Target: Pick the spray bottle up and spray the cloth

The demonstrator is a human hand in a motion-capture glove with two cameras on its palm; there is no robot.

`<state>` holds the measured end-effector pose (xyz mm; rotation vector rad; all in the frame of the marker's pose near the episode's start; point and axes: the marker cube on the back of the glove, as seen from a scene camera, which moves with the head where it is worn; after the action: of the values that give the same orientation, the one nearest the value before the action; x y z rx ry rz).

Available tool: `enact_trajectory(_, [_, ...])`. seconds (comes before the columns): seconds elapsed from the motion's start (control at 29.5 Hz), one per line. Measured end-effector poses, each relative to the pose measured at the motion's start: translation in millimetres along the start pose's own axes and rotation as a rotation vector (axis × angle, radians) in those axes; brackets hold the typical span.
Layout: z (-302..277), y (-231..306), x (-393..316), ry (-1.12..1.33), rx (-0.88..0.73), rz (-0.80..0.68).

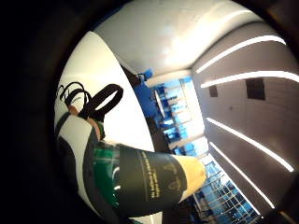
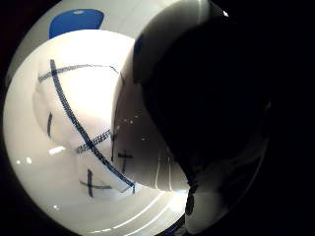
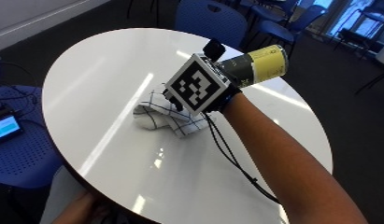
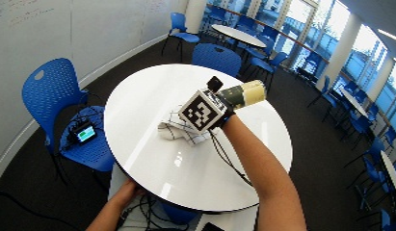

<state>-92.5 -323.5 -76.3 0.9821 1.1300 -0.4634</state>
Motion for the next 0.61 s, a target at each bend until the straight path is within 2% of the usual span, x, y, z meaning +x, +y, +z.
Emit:
enact_trajectory(0.51, [-9.3, -1.0, -7.3, -0.037, 0.030, -0.010])
enact_trajectory(0.61, [-17.2, -7.7, -4.2, -0.065, 0.070, 0.024])
